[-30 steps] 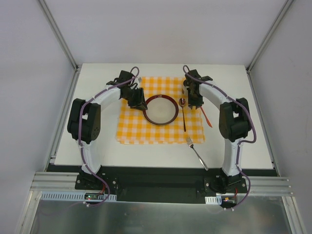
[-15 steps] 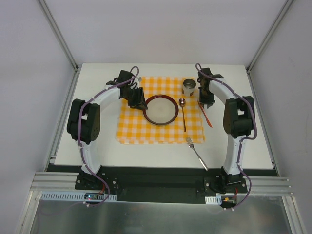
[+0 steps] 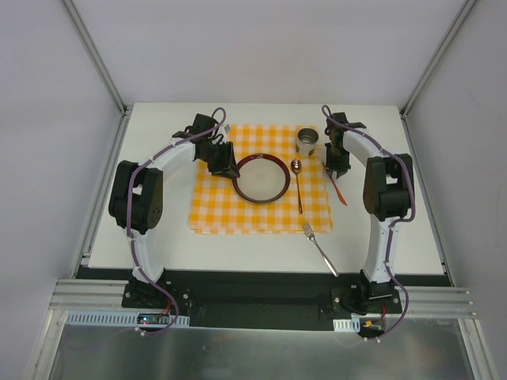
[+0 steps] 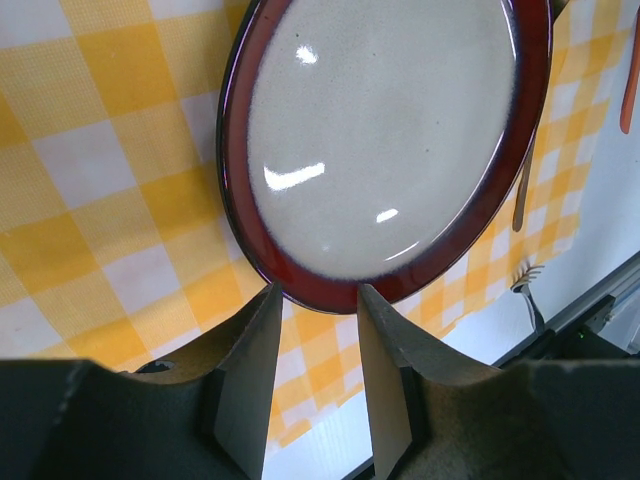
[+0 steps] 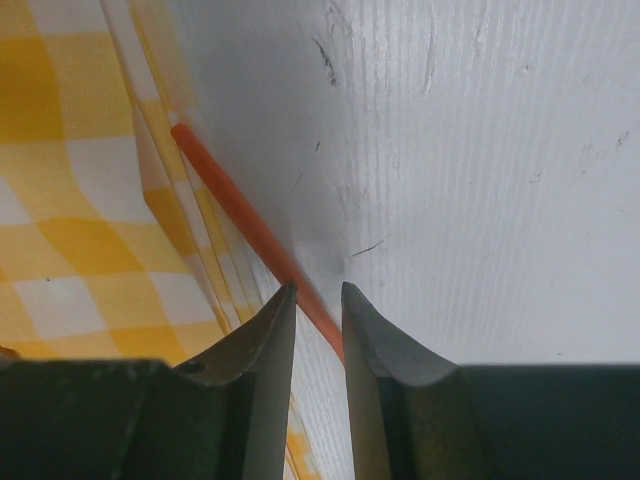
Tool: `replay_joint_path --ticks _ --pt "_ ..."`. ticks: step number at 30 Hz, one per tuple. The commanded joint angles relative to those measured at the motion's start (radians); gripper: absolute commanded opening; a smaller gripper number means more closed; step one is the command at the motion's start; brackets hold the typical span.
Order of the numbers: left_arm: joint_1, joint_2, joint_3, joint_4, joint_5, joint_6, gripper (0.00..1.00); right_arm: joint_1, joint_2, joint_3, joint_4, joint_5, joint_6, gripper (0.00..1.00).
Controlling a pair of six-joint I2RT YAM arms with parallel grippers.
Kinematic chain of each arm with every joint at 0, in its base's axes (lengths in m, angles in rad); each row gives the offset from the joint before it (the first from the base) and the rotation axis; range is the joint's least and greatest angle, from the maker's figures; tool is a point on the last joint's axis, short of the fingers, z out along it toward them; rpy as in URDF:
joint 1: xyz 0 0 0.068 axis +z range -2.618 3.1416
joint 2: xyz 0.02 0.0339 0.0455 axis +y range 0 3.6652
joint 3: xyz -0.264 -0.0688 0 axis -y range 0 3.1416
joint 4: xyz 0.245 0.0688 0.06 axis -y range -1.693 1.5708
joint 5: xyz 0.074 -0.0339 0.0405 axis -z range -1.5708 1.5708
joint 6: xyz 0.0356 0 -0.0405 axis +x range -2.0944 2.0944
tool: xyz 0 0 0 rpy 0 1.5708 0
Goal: Set the dinner table for one person
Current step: Move the knife to the center of the board.
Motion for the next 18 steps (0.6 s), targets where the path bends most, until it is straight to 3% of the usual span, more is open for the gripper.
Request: replay_joint_path --ticks 1,16,18 --pt "0.008 0.003 0.033 -0.012 0.029 0.009 0.36 -0.013 0.003 -0.003 0.007 -0.038 -0.003 0.27" --pt "0.008 -0.006 0.027 -0.013 0.030 0.006 0.36 -0.018 -0.008 -0.046 0.027 -0.129 0.020 0.27" --pt "0.008 -0.006 0.027 -0.012 0.030 0.003 0.36 -0.023 -0.008 -0.046 0.024 -0.139 0.022 0.23"
